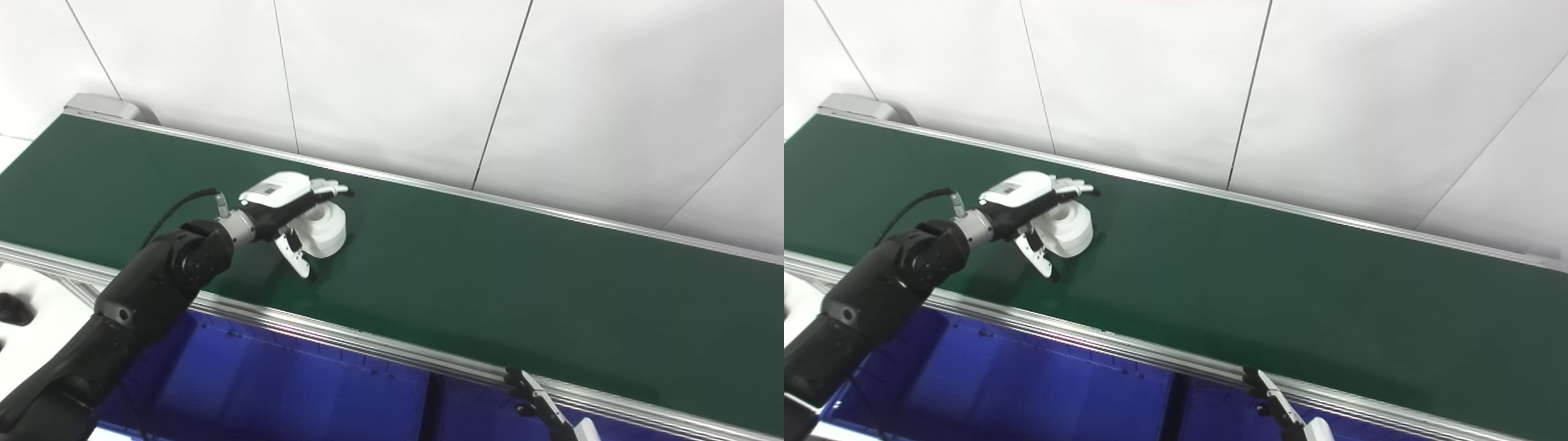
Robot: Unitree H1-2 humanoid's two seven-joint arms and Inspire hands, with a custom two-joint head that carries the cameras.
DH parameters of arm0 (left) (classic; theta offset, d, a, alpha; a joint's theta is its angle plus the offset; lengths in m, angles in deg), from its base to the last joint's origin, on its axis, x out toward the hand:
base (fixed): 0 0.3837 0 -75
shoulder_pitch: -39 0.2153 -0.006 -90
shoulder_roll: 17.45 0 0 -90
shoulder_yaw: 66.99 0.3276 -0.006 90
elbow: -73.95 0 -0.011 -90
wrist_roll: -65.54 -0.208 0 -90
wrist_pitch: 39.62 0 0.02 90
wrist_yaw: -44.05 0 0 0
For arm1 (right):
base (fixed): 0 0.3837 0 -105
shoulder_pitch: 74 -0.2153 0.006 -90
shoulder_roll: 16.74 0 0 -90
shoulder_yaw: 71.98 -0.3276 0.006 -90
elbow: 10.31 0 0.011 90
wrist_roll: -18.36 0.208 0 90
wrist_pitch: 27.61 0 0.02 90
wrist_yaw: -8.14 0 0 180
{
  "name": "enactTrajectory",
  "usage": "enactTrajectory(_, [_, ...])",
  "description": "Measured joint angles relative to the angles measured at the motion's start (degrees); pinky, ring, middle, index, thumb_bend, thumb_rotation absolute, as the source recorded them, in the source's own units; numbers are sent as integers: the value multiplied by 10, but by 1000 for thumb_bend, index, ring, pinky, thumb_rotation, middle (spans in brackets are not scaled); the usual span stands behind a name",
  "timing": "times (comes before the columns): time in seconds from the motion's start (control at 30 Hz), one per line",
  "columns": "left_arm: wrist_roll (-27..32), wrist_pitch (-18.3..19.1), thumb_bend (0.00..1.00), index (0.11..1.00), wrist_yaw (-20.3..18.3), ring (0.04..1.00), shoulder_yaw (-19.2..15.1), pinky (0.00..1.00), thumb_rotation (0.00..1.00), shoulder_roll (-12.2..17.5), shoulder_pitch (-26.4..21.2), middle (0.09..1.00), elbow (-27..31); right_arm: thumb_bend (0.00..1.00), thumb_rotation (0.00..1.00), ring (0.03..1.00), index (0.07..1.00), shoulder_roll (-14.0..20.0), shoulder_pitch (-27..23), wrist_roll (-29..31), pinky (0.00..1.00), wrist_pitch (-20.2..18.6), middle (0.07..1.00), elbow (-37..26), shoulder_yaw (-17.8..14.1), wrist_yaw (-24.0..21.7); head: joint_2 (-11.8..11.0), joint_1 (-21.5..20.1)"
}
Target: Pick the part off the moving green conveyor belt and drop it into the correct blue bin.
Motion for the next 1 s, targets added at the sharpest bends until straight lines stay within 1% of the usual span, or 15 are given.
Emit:
enactTrajectory(0.03, [0,1,987,891,-1,962,2,947,58,0,-5,975,-6,947,530,810,899,0,0,0,723,0,853,-1,0,0,1,1])
enactTrajectory(0.07, [1,0,970,878,0,936,4,885,38,0,-9,963,-13,949,532,809,899,0,0,0,724,0,852,-2,0,0,1,1])
enactTrajectory(0.1, [7,-6,949,859,5,893,5,799,19,-2,-13,942,-25,951,530,808,897,0,1,0,723,0,852,-5,-1,-1,2,1])
enactTrajectory(0.13, [16,-18,902,821,13,837,3,728,6,-6,-18,888,-45,950,526,811,898,0,2,1,731,0,853,-8,-2,-1,3,1])
enactTrajectory(0.2, [35,-49,877,801,44,812,-1,704,2,-18,-22,858,-81,950,524,813,899,0,3,1,736,0,854,-9,-4,-1,4,-2])
enactTrajectory(0.23, [40,-65,807,755,60,774,-3,697,0,-25,-22,794,-92,951,524,813,898,0,4,2,737,0,853,-9,-5,-1,4,-3])
enactTrajectory(0.3, [40,-97,736,714,98,738,0,677,0,-39,-23,740,-114,949,523,811,897,0,8,2,734,0,853,-9,-6,-1,4,-3])
enactTrajectory(0.33, [39,-106,620,603,110,600,1,593,0,-46,-23,630,-121,946,522,812,897,-1,9,2,733,-1,853,-9,-6,-1,5,-3])
enactTrajectory(0.37, [42,-114,549,535,120,513,1,536,0,-52,-23,561,-126,946,519,812,898,-1,10,2,734,-1,853,-10,-6,-1,6,-4])
enactTrajectory(0.43, [53,-123,507,491,134,456,-1,459,0,-65,-23,529,-136,945,515,816,897,-1,11,3,736,-2,856,-13,-7,-1,7,-4])
enactTrajectory(0.5, [72,-128,501,483,144,449,-5,444,0,-81,-20,527,-140,946,515,817,896,-1,12,7,736,-4,856,-13,-7,-2,8,-4])
enactTrajectory(0.63, [102,-137,499,479,156,460,-9,462,0,-112,-4,515,-138,942,503,813,893,-3,13,8,724,-13,855,-16,-8,-4,8,-2])
enactTrajectory(0.77, [113,-135,499,476,152,469,-9,482,0,-114,5,515,-125,939,501,812,895,-4,13,9,723,-16,857,-17,-8,-5,9,-4])
enactTrajectory(0.87, [122,-130,499,490,149,448,-9,447,0,-114,14,513,-112,942,514,807,891,-4,13,8,723,-16,854,-17,-8,-5,13,-8])
enactTrajectory(1.0, [124,-126,500,487,144,455,-17,455,0,-113,38,510,-73,934,507,808,892,-6,14,7,721,-16,857,-23,-8,-5,18,-13])
